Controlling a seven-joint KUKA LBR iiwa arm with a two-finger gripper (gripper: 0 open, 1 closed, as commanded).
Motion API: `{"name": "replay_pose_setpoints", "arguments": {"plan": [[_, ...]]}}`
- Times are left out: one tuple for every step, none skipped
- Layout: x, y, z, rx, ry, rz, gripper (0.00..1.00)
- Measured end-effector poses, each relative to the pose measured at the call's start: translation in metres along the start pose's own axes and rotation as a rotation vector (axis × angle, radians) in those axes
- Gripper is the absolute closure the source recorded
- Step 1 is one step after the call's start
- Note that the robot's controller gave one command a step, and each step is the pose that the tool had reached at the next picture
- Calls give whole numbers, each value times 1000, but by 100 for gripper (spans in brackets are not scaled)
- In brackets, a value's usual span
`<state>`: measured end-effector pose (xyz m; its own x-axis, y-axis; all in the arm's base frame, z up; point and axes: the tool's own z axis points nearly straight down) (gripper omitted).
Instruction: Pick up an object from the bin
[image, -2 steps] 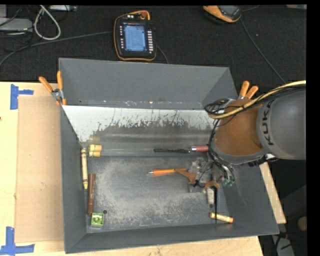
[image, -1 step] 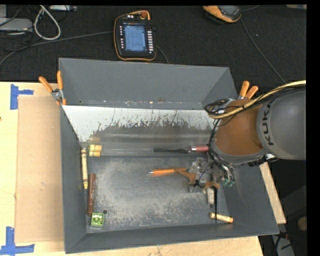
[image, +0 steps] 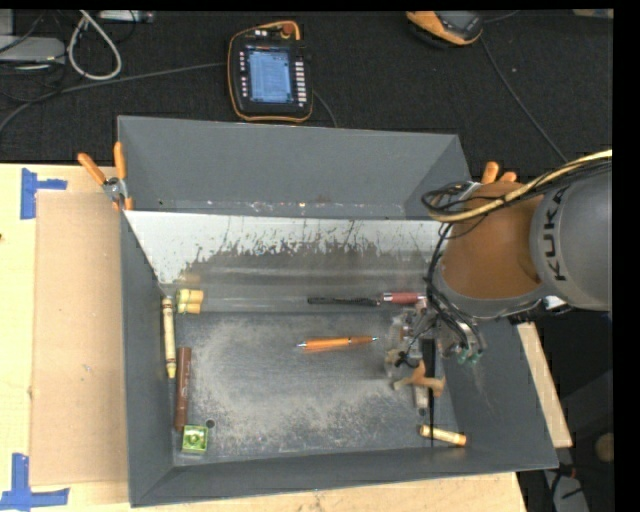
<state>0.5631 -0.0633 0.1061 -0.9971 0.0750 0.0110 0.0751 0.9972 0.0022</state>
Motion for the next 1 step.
{"name": "replay_pose_setpoints", "arguments": {"plan": [[-1, 0, -48, 0, -7, 0, 100]]}}
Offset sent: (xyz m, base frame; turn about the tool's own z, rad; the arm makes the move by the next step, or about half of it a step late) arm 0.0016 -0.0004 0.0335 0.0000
